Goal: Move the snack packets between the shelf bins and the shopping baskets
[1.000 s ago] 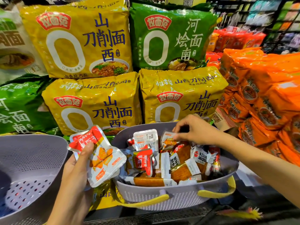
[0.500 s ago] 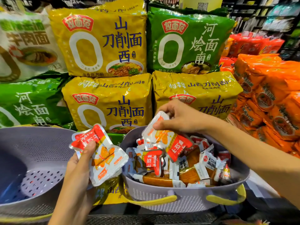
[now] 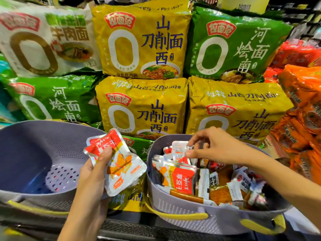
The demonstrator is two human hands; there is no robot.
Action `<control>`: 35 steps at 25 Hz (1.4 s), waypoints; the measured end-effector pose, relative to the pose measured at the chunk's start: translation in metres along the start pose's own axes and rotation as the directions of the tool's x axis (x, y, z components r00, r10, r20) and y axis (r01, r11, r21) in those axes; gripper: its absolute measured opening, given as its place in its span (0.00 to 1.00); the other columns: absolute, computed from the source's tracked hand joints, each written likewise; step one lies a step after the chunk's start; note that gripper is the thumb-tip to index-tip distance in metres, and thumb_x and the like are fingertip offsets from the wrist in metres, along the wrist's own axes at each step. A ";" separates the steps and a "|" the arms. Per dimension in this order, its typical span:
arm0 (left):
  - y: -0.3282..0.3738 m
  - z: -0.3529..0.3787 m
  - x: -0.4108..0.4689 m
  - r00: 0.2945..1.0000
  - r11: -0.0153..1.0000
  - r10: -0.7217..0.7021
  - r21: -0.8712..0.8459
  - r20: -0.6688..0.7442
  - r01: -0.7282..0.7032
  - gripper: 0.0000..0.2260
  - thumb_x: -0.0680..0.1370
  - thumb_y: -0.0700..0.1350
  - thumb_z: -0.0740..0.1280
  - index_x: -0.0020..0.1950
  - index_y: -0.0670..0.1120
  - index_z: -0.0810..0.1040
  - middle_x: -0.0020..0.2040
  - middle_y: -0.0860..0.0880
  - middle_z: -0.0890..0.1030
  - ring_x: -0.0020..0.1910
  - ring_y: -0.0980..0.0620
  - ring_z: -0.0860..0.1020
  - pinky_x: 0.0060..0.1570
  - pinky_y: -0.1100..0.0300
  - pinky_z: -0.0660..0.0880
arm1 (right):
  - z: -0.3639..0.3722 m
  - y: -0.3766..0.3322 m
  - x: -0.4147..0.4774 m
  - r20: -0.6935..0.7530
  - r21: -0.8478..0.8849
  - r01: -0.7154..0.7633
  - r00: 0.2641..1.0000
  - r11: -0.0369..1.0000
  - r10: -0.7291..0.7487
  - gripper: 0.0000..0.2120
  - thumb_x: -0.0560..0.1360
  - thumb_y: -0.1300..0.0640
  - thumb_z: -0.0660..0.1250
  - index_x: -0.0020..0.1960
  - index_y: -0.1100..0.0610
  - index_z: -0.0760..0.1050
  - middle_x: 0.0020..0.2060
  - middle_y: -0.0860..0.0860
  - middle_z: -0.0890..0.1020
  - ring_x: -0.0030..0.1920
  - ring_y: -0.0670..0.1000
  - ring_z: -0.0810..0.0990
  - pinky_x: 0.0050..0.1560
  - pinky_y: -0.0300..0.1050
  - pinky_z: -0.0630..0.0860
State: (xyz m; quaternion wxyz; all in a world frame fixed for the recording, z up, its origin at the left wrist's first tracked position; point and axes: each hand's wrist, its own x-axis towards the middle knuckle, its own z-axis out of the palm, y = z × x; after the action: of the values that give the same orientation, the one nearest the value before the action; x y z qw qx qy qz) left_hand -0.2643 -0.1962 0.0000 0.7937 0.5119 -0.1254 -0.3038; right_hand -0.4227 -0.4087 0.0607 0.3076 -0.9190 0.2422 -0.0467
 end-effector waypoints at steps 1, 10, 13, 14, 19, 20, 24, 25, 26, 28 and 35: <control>-0.002 -0.001 0.003 1.000 1.000 -0.005 0.007 0.013 0.005 0.27 0.58 0.60 0.73 0.49 0.45 0.79 0.37 0.46 0.85 0.31 0.49 0.83 0.29 0.53 0.80 | 0.001 0.004 -0.010 0.048 -0.048 -0.041 0.998 0.998 0.043 0.24 0.62 0.36 0.69 0.48 0.53 0.80 0.34 0.45 0.80 0.27 0.37 0.73 0.29 0.29 0.65; 0.000 0.010 0.005 0.998 0.998 -0.057 0.027 0.004 0.057 0.18 0.66 0.55 0.67 0.48 0.44 0.77 0.34 0.47 0.84 0.29 0.51 0.82 0.27 0.58 0.80 | 0.016 0.022 -0.019 0.353 -0.004 -0.102 0.930 0.995 0.097 0.29 0.59 0.32 0.68 0.57 0.42 0.75 0.57 0.38 0.70 0.60 0.40 0.71 0.63 0.40 0.68; -0.001 0.005 0.005 0.998 0.997 -0.063 0.041 -0.009 0.063 0.25 0.63 0.58 0.70 0.53 0.43 0.78 0.38 0.46 0.85 0.32 0.50 0.83 0.31 0.53 0.80 | 0.020 0.019 -0.018 0.242 -0.052 -0.097 0.964 0.994 0.106 0.31 0.58 0.33 0.67 0.56 0.47 0.79 0.51 0.38 0.75 0.54 0.40 0.75 0.54 0.37 0.73; -0.001 0.006 0.004 0.998 0.997 -0.069 0.032 -0.008 0.070 0.22 0.65 0.56 0.68 0.52 0.43 0.78 0.37 0.46 0.85 0.31 0.50 0.83 0.31 0.54 0.80 | 0.021 0.015 -0.017 0.219 -0.038 -0.095 0.971 0.995 0.101 0.29 0.60 0.34 0.67 0.55 0.48 0.80 0.47 0.38 0.77 0.51 0.39 0.76 0.49 0.33 0.72; 0.002 0.009 0.003 0.996 0.996 -0.082 0.046 -0.020 0.083 0.18 0.65 0.55 0.67 0.49 0.45 0.78 0.37 0.47 0.85 0.31 0.51 0.83 0.30 0.57 0.80 | 0.038 0.005 -0.013 0.001 0.065 -0.096 0.995 0.993 0.096 0.14 0.71 0.44 0.70 0.53 0.49 0.78 0.47 0.46 0.80 0.46 0.44 0.78 0.47 0.43 0.76; 0.002 0.010 0.003 0.996 0.996 -0.082 0.041 -0.027 0.083 0.15 0.68 0.54 0.66 0.49 0.45 0.78 0.36 0.47 0.85 0.31 0.51 0.83 0.29 0.57 0.80 | 0.044 0.001 -0.012 -0.030 0.117 -0.095 0.995 0.989 0.099 0.11 0.72 0.45 0.69 0.52 0.48 0.76 0.45 0.49 0.81 0.42 0.44 0.78 0.45 0.44 0.75; 0.005 0.018 0.004 0.997 0.997 -0.080 0.023 0.003 0.080 0.13 0.71 0.51 0.65 0.50 0.44 0.78 0.37 0.46 0.85 0.31 0.51 0.83 0.29 0.59 0.79 | 0.068 -0.020 0.002 -0.079 0.325 -0.064 0.992 0.944 0.095 0.08 0.76 0.49 0.64 0.53 0.49 0.71 0.42 0.52 0.81 0.37 0.46 0.79 0.41 0.44 0.75; 0.006 0.020 0.004 0.997 0.997 -0.076 0.030 0.005 0.076 0.15 0.69 0.52 0.65 0.50 0.44 0.78 0.37 0.46 0.85 0.31 0.51 0.83 0.29 0.58 0.80 | 0.073 -0.023 0.006 -0.081 0.379 -0.067 0.991 0.923 0.105 0.07 0.77 0.50 0.64 0.53 0.49 0.71 0.41 0.52 0.81 0.35 0.45 0.79 0.38 0.41 0.74; 0.007 0.021 0.005 0.997 0.997 -0.072 0.030 0.002 0.072 0.16 0.68 0.52 0.65 0.50 0.44 0.78 0.37 0.46 0.85 0.31 0.51 0.83 0.29 0.58 0.80 | 0.077 -0.026 0.011 -0.081 0.432 -0.080 0.988 0.898 0.128 0.06 0.77 0.49 0.63 0.53 0.48 0.71 0.42 0.51 0.81 0.37 0.45 0.80 0.38 0.40 0.74; 0.008 0.022 0.005 0.998 0.998 -0.066 0.015 -0.007 0.066 0.15 0.67 0.52 0.65 0.48 0.45 0.78 0.35 0.47 0.84 0.29 0.51 0.82 0.27 0.59 0.79 | 0.081 -0.028 0.018 -0.041 0.538 -0.142 0.980 0.831 0.193 0.07 0.77 0.48 0.63 0.54 0.46 0.72 0.48 0.52 0.81 0.45 0.52 0.82 0.42 0.47 0.78; 0.010 0.015 0.002 0.997 0.998 -0.068 -0.014 -0.044 0.067 0.09 0.73 0.49 0.64 0.47 0.44 0.77 0.33 0.47 0.84 0.28 0.52 0.82 0.26 0.59 0.79 | 0.046 0.000 0.005 0.423 0.507 -0.259 0.906 0.822 0.024 0.41 0.68 0.73 0.71 0.68 0.41 0.58 0.59 0.47 0.74 0.45 0.44 0.82 0.47 0.43 0.80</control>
State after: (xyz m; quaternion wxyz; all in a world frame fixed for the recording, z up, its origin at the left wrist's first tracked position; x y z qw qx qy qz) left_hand -0.2665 -0.2055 0.0153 0.7888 0.5174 -0.0885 -0.3197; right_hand -0.4075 -0.3859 0.0233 0.6048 -0.7594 0.2194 0.0967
